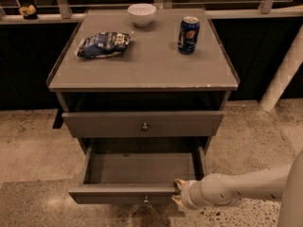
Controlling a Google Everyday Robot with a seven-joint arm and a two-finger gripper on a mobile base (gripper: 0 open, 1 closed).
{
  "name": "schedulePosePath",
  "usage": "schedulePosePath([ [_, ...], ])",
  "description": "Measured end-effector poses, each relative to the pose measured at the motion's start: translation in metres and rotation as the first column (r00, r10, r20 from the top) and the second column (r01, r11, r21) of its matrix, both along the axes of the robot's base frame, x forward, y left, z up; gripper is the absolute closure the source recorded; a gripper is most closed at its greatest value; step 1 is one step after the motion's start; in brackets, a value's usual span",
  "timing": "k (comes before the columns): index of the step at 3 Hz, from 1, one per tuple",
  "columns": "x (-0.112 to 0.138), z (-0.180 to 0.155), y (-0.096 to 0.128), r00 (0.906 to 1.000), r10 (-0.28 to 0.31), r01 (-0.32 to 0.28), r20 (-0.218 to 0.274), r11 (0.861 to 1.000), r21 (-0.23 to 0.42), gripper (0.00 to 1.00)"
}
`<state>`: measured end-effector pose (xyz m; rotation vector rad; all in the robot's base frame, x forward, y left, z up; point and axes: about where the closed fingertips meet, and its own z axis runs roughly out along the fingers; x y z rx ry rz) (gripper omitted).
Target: Open middle drawer
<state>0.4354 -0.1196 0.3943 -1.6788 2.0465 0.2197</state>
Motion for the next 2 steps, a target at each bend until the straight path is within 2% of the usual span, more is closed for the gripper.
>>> schedulePosePath([
  [2, 0.0037, 0.0037, -0.0005, 1.0, 0.0, 0.0, 0.0, 1.0, 0.0, 1.0],
])
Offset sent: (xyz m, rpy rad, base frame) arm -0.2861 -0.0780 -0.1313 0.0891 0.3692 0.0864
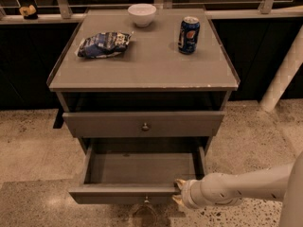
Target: Open middle drawer
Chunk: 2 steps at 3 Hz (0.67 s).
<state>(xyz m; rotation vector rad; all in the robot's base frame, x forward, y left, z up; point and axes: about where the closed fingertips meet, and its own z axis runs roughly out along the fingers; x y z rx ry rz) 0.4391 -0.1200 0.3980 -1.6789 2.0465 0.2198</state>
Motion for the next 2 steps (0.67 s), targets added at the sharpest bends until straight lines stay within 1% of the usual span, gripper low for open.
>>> schedulePosePath([
  [1, 0.0, 0.0, 0.0, 1.0, 0.0, 0.0, 0.0, 1.0, 0.0, 0.81],
  [2, 0.0, 0.0, 0.0, 1.0, 0.0, 0.0, 0.0, 1.0, 0.0, 0.58],
])
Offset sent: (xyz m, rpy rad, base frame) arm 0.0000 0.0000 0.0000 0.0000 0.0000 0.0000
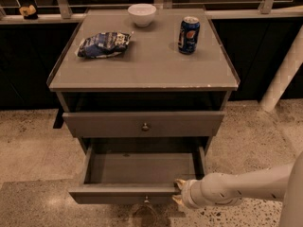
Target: Open middle drawer
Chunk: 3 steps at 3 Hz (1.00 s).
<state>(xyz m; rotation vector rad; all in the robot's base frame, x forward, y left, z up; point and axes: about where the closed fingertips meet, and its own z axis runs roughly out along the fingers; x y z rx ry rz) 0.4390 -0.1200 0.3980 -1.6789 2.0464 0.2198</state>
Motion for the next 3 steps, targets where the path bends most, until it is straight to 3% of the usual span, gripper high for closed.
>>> schedulePosePath([
  [2, 0.0, 0.0, 0.0, 1.0, 0.0, 0.0, 0.0, 1.0, 0.0, 0.11],
  [3, 0.0, -0.0001, 0.0001, 1.0, 0.0, 0.0, 0.0, 1.0, 0.0, 0.0],
])
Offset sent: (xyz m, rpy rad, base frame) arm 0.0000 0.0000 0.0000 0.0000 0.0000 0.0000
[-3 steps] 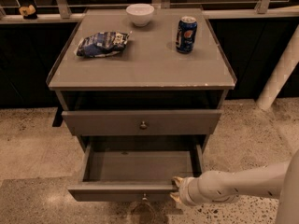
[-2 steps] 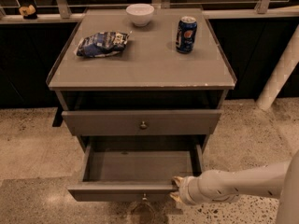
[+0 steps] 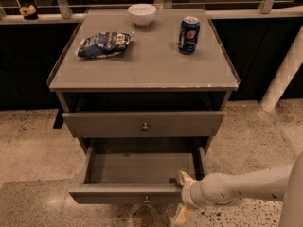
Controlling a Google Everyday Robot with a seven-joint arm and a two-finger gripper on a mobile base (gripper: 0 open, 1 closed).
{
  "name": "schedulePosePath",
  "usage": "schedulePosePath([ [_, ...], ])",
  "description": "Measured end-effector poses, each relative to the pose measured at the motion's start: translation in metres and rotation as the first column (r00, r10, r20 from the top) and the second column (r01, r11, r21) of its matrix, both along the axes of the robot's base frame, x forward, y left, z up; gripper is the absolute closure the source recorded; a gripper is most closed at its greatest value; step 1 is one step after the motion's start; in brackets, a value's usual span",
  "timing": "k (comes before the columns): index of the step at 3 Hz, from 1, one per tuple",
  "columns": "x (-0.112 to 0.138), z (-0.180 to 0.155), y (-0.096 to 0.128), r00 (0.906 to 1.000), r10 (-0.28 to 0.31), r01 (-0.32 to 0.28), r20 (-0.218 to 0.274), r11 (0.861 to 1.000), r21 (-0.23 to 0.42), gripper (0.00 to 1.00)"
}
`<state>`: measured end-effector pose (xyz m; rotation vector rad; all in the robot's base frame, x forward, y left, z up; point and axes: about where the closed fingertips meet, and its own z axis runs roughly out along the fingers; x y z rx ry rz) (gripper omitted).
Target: Open middle drawer
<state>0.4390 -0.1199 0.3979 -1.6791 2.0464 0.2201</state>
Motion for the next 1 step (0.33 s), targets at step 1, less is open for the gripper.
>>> schedulePosePath([
  [1, 0.0, 0.0, 0.0, 1.0, 0.0, 0.0, 0.0, 1.0, 0.0, 0.0],
])
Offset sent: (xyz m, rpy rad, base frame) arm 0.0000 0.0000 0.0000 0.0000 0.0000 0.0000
